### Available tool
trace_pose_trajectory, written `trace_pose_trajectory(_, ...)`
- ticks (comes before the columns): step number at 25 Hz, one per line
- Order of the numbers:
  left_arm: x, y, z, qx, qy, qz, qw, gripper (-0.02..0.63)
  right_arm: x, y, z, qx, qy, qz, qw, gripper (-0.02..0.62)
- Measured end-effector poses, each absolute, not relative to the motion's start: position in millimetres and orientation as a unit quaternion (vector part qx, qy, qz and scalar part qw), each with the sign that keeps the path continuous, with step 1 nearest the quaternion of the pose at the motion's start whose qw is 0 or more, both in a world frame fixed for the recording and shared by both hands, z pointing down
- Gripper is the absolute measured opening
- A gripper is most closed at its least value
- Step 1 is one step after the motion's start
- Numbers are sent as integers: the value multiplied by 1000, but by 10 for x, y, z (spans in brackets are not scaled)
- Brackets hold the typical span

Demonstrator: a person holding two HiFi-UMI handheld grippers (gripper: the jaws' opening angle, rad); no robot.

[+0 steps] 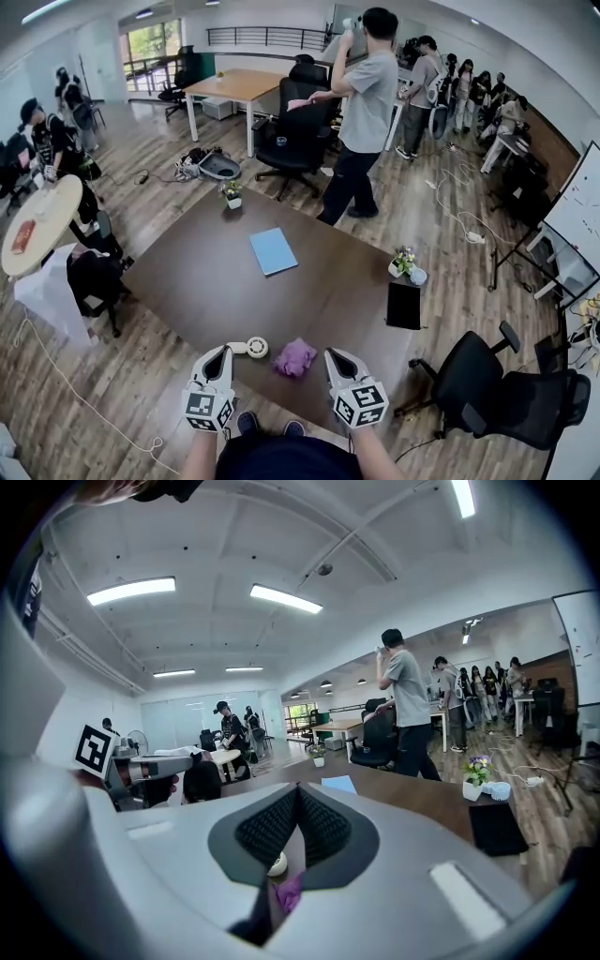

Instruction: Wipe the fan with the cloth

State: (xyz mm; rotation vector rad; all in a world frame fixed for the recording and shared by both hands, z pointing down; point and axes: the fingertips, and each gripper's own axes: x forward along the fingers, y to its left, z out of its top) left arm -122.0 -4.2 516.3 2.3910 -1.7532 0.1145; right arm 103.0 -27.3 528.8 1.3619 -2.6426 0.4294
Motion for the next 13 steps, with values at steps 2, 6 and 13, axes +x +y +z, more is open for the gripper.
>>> trace_pose_trajectory(2, -1247, -74, 5151, 804, -588, 37, 87, -5, 994, -305, 5283, 452, -878, 143, 68, 11)
trace_pose_trajectory(6, -1348, -118, 5153, 803, -588, 37, 86, -5, 900, -351, 5281, 449, -879, 141, 72, 11)
trace_pose_trajectory(13, -1374, -189, 5134, 805, -586, 41, 84, -5, 854, -434, 5238, 447, -880, 142, 70, 11)
